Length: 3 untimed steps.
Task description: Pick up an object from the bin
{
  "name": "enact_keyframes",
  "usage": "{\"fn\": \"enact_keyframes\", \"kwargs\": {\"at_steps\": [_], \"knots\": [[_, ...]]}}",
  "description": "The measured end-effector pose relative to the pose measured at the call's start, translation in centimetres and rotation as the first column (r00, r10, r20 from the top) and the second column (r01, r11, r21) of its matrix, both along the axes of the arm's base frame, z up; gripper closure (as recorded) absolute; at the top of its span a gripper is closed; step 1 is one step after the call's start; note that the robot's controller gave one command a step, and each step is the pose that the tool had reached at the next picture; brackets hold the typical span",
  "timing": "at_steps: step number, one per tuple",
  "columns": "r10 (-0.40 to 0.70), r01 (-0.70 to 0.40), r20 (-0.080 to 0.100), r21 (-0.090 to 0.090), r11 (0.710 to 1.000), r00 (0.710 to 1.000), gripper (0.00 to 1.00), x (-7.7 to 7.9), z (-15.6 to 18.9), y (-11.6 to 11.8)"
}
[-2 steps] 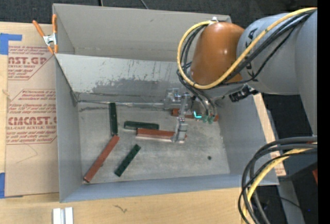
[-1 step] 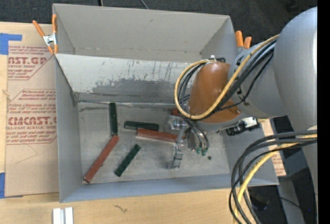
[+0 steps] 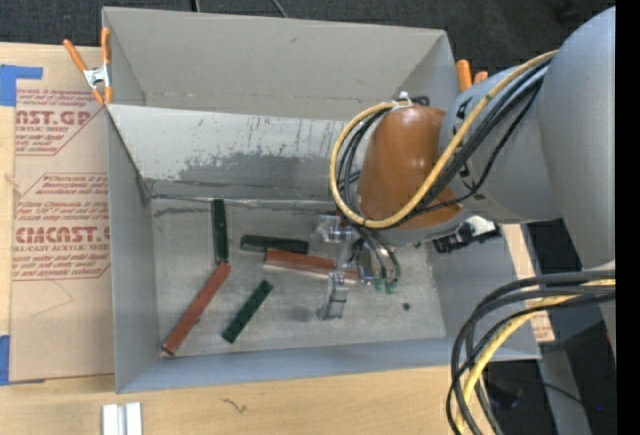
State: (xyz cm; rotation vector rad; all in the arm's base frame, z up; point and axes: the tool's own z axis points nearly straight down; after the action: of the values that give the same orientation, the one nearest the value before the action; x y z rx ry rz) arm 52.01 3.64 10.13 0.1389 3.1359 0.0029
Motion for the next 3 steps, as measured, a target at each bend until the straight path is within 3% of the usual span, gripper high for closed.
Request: {"fn": "enact_keyframes", "kwargs": {"at_steps": [1,2,3], "knots": [[-0.041,0.041,-0.004,-0.002,0.999,0.999,0.00,-1.9,0.5,-2.4],[-0.159,0.159,-0.002,0.000,0.987,0.987,0.00,1.8,-3.3,-0.1],[-0.159,0.159,-0.002,-0.001,0.987,0.987,0.00,1.9,-3.3,0.0]]}}
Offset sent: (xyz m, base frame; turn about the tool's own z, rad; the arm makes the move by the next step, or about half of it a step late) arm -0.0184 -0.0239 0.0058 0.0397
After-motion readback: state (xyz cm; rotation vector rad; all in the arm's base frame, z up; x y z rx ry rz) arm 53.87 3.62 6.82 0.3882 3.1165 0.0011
